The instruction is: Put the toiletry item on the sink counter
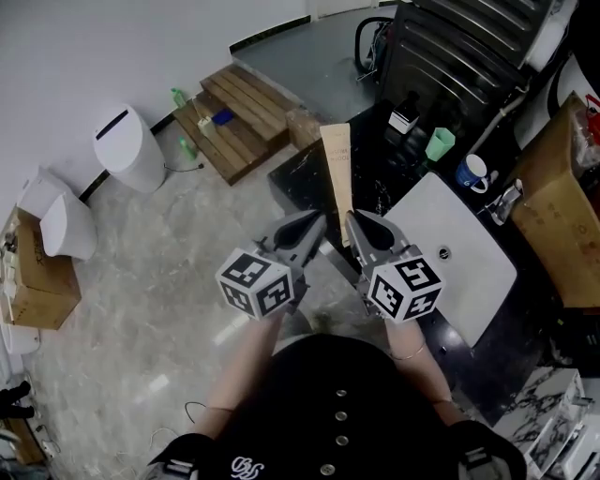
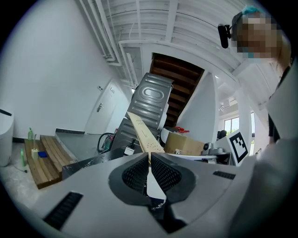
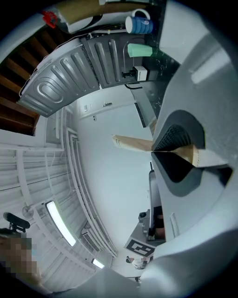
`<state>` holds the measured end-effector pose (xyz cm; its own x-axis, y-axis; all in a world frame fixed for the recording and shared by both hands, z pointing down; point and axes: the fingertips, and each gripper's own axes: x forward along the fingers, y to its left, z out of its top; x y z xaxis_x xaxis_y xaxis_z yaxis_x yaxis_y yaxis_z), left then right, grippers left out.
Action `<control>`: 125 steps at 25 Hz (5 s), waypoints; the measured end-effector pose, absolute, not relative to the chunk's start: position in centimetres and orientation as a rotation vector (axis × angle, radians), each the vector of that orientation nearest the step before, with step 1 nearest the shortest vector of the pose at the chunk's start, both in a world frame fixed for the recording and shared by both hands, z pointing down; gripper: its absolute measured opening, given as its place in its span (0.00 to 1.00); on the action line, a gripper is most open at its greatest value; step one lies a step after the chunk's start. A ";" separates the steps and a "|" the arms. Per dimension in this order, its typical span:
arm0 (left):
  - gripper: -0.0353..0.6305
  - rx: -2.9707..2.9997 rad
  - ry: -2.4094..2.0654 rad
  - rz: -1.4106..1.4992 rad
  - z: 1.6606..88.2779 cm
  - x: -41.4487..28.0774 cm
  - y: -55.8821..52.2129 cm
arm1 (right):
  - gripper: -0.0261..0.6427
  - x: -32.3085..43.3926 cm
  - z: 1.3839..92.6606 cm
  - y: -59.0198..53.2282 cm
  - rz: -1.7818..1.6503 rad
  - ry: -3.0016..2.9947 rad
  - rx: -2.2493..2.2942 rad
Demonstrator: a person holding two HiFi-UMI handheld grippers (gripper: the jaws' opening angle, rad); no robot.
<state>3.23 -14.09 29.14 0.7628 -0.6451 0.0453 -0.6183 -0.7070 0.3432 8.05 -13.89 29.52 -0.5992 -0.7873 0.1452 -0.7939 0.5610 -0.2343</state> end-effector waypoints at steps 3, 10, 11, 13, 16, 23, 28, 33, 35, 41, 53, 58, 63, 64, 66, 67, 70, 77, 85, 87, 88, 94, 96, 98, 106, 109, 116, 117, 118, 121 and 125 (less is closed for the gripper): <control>0.09 2.625 -0.972 -0.092 29.3 3.6 -14.5 | 0.05 8.1 29.7 -14.3 0.440 -2.750 1.385; 0.09 2.609 -0.965 -0.081 30.0 3.7 -15.7 | 0.05 8.4 30.5 -15.3 0.453 -2.720 1.384; 0.09 2.608 -0.962 -0.078 30.2 3.8 -15.9 | 0.05 8.5 30.8 -15.5 0.459 -2.711 1.389; 0.09 2.603 -0.959 -0.074 30.5 3.8 -16.4 | 0.05 8.6 31.3 -16.0 0.477 -2.700 1.397; 0.09 2.596 -0.953 -0.071 30.8 3.6 -17.2 | 0.05 8.3 31.8 -16.8 0.500 -2.691 1.398; 0.09 2.560 -0.941 -0.054 32.2 3.0 -19.3 | 0.05 7.8 33.2 -19.1 0.552 -2.653 1.395; 0.09 2.506 -0.961 -0.062 33.3 1.7 -21.0 | 0.05 7.6 34.7 -20.5 0.615 -2.612 1.379; 0.09 2.490 -0.967 -0.027 34.8 1.1 -22.4 | 0.05 7.2 36.1 -21.8 0.657 -2.586 1.383; 0.09 2.471 -0.962 -0.014 35.8 0.8 -22.7 | 0.05 7.1 36.7 -22.2 0.672 -2.574 1.396; 0.09 2.431 -0.939 -0.011 37.6 0.6 -23.8 | 0.05 6.6 38.9 -23.2 0.725 -2.505 1.401; 0.09 2.376 -0.887 0.016 40.4 0.0 -24.9 | 0.05 6.5 42.4 -24.8 0.810 -2.364 1.412; 0.09 2.373 -0.841 0.027 41.0 0.6 -25.0 | 0.05 6.6 43.1 -25.0 0.809 -2.320 1.411; 0.09 2.375 -0.815 0.035 41.2 1.0 -25.1 | 0.05 6.7 43.5 -25.3 0.822 -2.272 1.409; 0.09 2.373 -0.813 0.032 41.2 1.0 -25.2 | 0.05 6.7 43.6 -25.4 0.823 -2.264 1.404; 0.09 2.366 -0.811 0.020 41.2 1.0 -25.3 | 0.05 6.6 43.7 -25.5 0.826 -2.248 1.393; 0.09 2.362 -0.812 0.016 41.3 0.9 -25.3 | 0.05 6.6 43.8 -25.6 0.829 -2.241 1.389; 0.09 2.359 -0.815 0.018 41.3 0.9 -25.3 | 0.05 6.5 43.8 -25.7 0.841 -2.223 1.387; 0.09 2.371 -0.822 0.025 41.3 0.8 -25.0 | 0.12 6.2 43.7 -25.7 0.836 -2.227 1.383; 0.09 2.398 -0.830 -0.007 39.9 0.8 -24.9 | 0.33 5.9 42.4 -25.2 0.809 -2.272 1.396; 0.09 2.403 -0.832 -0.011 39.7 0.8 -24.6 | 0.34 6.0 41.9 -25.1 0.792 -2.288 1.407; 0.09 2.406 -0.834 -0.012 39.6 0.8 -24.4 | 0.34 6.1 41.5 -25.0 0.783 -2.300 1.416; 0.09 2.425 -0.883 -0.031 38.3 0.5 -23.5 | 0.33 6.7 39.1 -24.0 0.716 -2.370 1.444; 0.09 2.432 -0.901 -0.043 37.7 0.5 -23.0 | 0.33 7.0 38.4 -23.4 0.706 -2.400 1.443; 0.09 2.444 -0.910 -0.049 37.2 0.6 -22.2 | 0.33 7.0 37.5 -22.5 0.700 -2.443 1.432; 0.09 2.499 -0.922 -0.036 35.5 1.3 -19.2 | 0.15 7.1 34.1 -18.8 0.627 -2.591 1.369; 0.09 2.509 -0.930 -0.029 35.0 1.4 -17.8 | 0.08 7.4 33.6 -17.5 0.613 -2.615 1.360; 0.09 2.537 -0.936 -0.041 33.8 1.4 -15.7 | 0.05 6.3 32.3 -14.6 0.580 -2.739 1.230; 0.09 2.542 -0.941 -0.044 33.4 1.3 -15.5 | 0.05 6.2 32.2 -14.2 0.567 -2.746 1.219; 0.09 2.549 -0.945 -0.046 33.1 1.3 -15.3 | 0.05 6.1 32.1 -13.8 0.557 -2.751 1.216; 0.09 2.572 -0.954 -0.044 32.6 1.3 -15.1 | 0.05 6.1 32.2 -13.5 0.546 -2.750 1.223; 0.09 2.595 -0.953 -0.034 31.9 1.6 -14.4 | 0.05 6.1 32.0 -13.1 0.526 -2.753 1.225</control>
<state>1.63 -14.41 31.92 0.7704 -0.6288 0.1049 -0.6199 -0.7005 0.3537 6.08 -13.12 31.98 -0.6762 -0.7056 0.2119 -0.7340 0.6207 -0.2756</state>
